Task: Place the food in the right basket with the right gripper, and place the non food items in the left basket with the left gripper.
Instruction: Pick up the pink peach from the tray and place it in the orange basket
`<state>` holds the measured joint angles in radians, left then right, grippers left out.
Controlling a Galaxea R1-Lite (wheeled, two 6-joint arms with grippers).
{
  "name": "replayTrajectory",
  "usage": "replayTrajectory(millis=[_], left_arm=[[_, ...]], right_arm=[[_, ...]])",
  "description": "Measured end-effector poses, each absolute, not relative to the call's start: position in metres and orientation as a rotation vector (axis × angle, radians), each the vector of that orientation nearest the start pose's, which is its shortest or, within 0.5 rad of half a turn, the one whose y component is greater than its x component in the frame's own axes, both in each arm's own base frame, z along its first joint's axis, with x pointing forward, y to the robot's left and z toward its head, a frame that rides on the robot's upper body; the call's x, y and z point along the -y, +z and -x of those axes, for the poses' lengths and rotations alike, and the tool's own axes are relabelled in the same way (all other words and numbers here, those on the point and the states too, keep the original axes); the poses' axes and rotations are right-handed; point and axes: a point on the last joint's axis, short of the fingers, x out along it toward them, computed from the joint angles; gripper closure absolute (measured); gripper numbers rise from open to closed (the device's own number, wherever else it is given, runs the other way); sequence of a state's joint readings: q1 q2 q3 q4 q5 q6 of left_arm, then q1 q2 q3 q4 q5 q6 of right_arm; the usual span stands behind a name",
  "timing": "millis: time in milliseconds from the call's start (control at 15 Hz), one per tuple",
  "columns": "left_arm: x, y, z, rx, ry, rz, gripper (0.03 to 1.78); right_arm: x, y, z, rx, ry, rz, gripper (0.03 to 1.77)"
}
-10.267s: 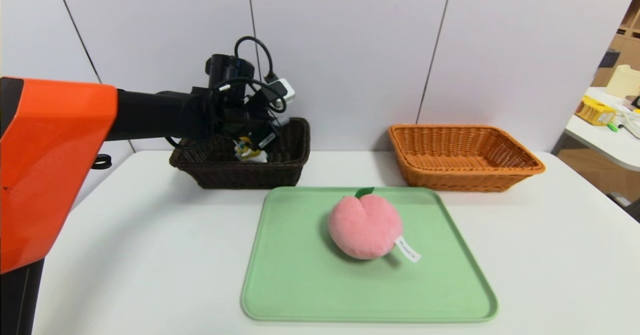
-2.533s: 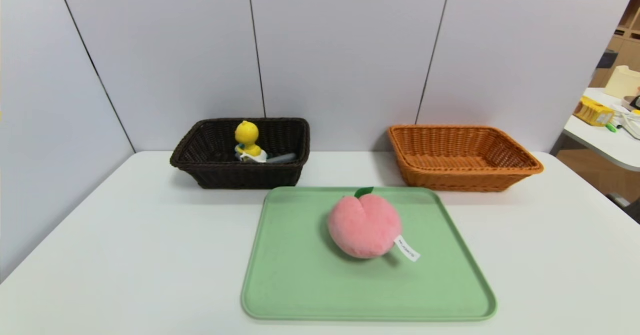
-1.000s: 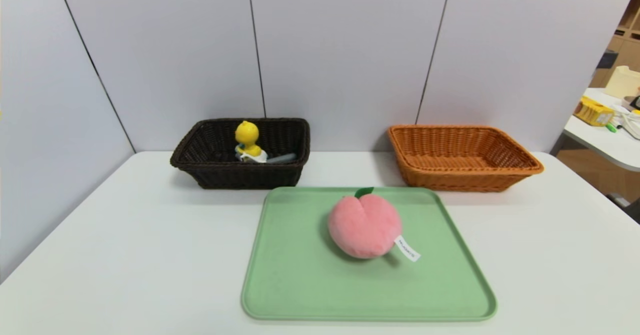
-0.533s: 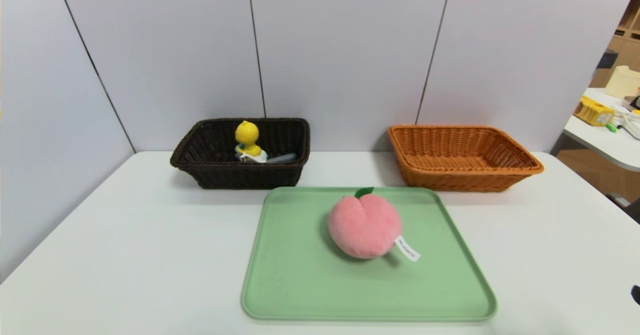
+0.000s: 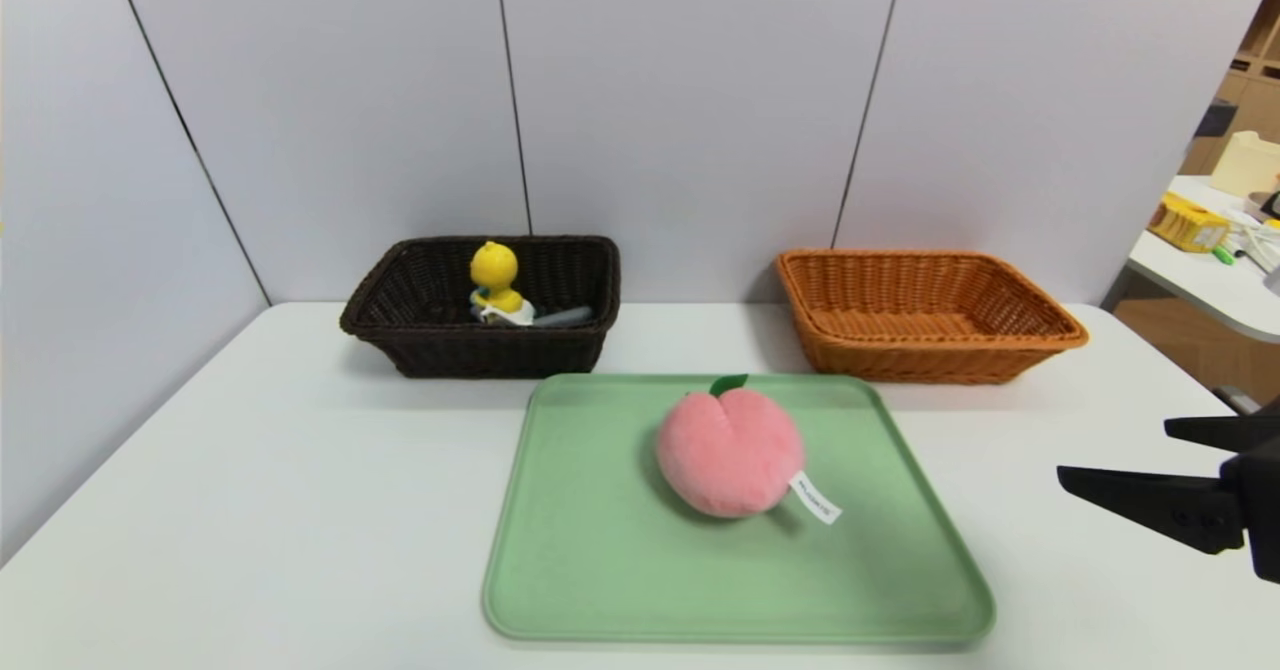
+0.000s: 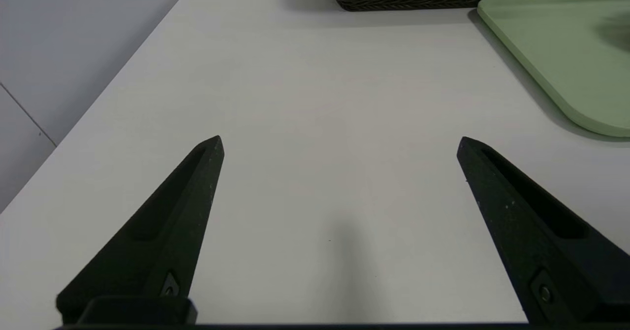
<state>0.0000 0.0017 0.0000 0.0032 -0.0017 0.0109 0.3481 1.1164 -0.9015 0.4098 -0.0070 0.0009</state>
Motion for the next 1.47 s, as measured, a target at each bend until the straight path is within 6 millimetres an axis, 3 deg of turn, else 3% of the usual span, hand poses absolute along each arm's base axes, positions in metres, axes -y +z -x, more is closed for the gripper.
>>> replayTrajectory(millis=[267,800,1267,1467], left_arm=[[0.0,0.075,0.023,-0.005,-0.002,-0.011,0.12],[0.0,0.075,0.023,-0.005,-0.002,-0.01,0.12],[0.0,0.075,0.023,-0.005,-0.002,-0.011,0.12],[0.0,0.075,0.023,-0.005,-0.003,-0.011,0.12]], right_arm=[[-0.073,0.261,-0.165,-0.758,0.378,0.133,0.1],[-0.158,0.268,-0.22,-0.952,0.413,-0.026,0.1],[-0.221,0.248,-0.257,-0.974,0.227,-0.185,0.1],[-0.236,0.233,-0.265,-0.988,0.189,-0.166,0.1]])
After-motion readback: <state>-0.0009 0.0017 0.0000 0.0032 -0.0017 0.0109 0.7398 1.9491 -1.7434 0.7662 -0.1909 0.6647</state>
